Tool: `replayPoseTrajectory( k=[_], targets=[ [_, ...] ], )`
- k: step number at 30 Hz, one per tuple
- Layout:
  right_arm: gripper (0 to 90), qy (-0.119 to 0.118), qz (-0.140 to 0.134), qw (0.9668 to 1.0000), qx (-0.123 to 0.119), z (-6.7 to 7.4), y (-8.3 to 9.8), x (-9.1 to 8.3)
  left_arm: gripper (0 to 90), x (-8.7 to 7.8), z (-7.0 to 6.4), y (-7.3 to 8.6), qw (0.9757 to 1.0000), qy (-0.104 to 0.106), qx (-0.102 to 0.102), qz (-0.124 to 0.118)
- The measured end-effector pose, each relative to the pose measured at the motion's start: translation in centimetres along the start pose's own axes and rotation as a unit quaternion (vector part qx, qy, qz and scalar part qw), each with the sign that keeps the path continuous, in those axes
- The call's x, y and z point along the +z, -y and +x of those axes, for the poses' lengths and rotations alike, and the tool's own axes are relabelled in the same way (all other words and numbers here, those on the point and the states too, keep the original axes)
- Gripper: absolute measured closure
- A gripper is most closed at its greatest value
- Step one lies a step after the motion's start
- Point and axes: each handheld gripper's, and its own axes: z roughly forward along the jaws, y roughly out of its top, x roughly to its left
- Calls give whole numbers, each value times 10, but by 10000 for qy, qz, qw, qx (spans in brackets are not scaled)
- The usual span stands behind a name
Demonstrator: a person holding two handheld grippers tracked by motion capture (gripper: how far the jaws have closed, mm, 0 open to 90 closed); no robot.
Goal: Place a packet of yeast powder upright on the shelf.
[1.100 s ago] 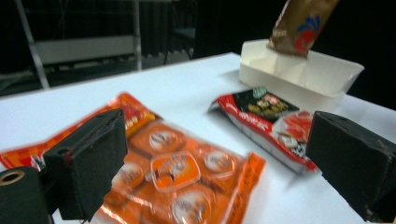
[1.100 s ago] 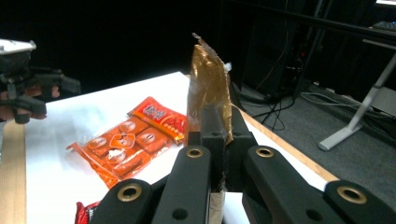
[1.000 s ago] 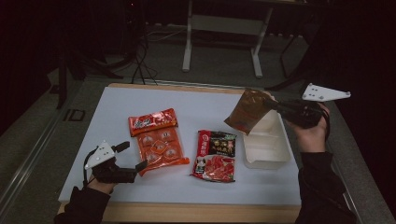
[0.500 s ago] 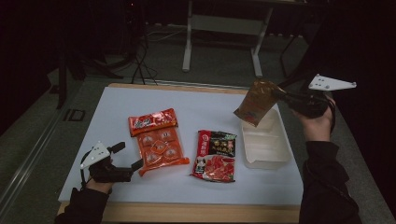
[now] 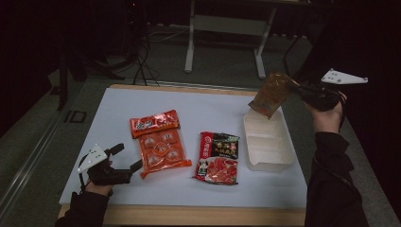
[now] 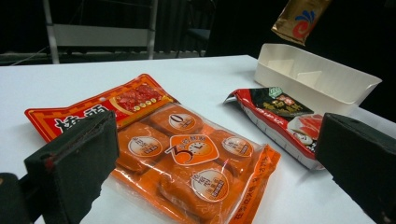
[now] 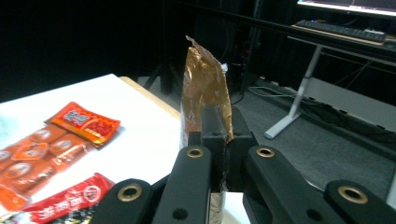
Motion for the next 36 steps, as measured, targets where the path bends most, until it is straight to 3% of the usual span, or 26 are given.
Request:
replayPoseTrajectory(
  k=[9,14,24,36],
  targets=[
    [899,280,104,9995,-126,-19,7,8,2,2,0,0,10000,40,-43,17],
    [899,233,36,9997,-40,-25,19,16,2,1,0,1,10000,61,-77,13],
    [898,212,331,9991,-127,-23,33,31,2,3,1,2,9998,111,-106,88],
    [896,30,372,9993,-19,-20,39,42,2,3,1,2,9998,142,-129,90]
  ],
)
